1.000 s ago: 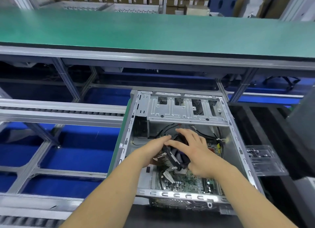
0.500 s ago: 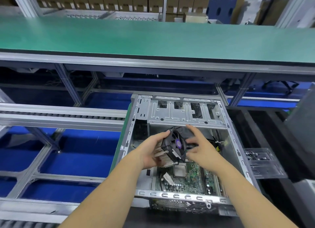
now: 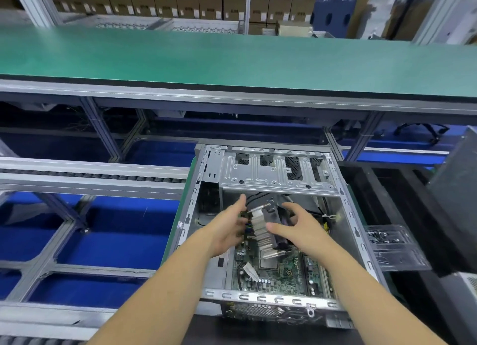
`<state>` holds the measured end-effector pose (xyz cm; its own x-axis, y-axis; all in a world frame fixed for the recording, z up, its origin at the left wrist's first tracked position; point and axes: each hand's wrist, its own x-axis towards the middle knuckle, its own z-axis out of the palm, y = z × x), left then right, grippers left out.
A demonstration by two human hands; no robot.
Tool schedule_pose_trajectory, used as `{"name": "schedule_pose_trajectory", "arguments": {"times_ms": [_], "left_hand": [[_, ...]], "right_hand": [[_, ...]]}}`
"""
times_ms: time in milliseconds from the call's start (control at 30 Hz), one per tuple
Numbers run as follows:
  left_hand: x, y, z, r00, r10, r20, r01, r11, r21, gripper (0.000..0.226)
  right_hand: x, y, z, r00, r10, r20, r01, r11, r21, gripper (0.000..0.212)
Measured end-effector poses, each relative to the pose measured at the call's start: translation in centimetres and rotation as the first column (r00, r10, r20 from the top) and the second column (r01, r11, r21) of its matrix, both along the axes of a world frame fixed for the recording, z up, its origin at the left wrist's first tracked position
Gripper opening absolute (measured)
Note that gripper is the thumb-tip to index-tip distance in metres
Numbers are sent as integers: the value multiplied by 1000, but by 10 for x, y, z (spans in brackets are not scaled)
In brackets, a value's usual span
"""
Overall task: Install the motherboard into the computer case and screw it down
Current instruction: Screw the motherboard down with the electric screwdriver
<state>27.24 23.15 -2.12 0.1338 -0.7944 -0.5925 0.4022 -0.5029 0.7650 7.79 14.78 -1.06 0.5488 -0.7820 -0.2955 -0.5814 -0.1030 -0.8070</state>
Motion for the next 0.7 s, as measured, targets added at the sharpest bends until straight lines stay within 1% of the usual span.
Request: {"name": "schedule_pose_trajectory", "arguments": {"times_ms": [33,67,100,133,167,200,233,267,333,400,467,500,533,567,600,667,700], "left_hand": [[3,-2,-4,979,105,176,-111,994,21,33],[5,-2,-9,910,165,379,-184,983,14,21],[7,-1,-12,804,145,577,-184,983,11,15],[7,1,-14,678,47,733,-118,992,46,16],[7,3,-14,562,-87,823,-29,992,124,18],[6,5,-14,468,-219,856,47,974,223,19],[5,6,-15,400,-330,855,103,943,316,16],[4,7,-15,350,-422,836,140,906,399,11],[5,10,-16,279,-529,802,164,849,503,11],[6,10,-16,242,-557,795,144,831,538,17],[7,9,-17,258,-512,820,98,858,505,19],[8,8,-16,278,-468,839,71,881,468,16],[9,7,-14,319,-411,854,46,907,419,11],[10,6,-12,390,-339,856,25,933,359,8],[10,4,-10,490,-253,834,3,958,288,10],[7,3,-3,703,-87,706,-46,985,168,16],[6,2,0,775,-30,631,-67,989,129,20]], "right_hand": [[-4,-3,0,999,28,-27,-30,998,-63,110],[-8,-6,-1,996,61,-71,-70,988,-136,108],[-10,-9,-2,987,99,-129,-124,971,-205,106],[-10,-10,-4,970,139,-197,-190,945,-267,104],[-10,-10,-4,946,180,-269,-263,911,-316,104],[-9,-10,-4,919,215,-331,-332,876,-350,103],[-9,-10,-5,895,244,-374,-384,847,-368,102],[-9,-10,-5,879,267,-395,-419,828,-373,101],[-8,-8,-6,862,308,-403,-458,814,-358,100],[-6,-7,-7,839,344,-422,-500,794,-346,101],[-4,-6,-9,801,381,-462,-556,759,-338,102],[-4,-5,-10,783,398,-478,-580,746,-328,103],[-4,-5,-11,768,413,-489,-597,738,-314,104],[-4,-5,-12,754,425,-501,-612,732,-300,105],[-5,-5,-12,742,433,-512,-624,725,-292,105],[-5,-5,-13,731,436,-524,-637,712,-295,106],[-4,-5,-13,731,437,-524,-638,709,-299,106]]}}
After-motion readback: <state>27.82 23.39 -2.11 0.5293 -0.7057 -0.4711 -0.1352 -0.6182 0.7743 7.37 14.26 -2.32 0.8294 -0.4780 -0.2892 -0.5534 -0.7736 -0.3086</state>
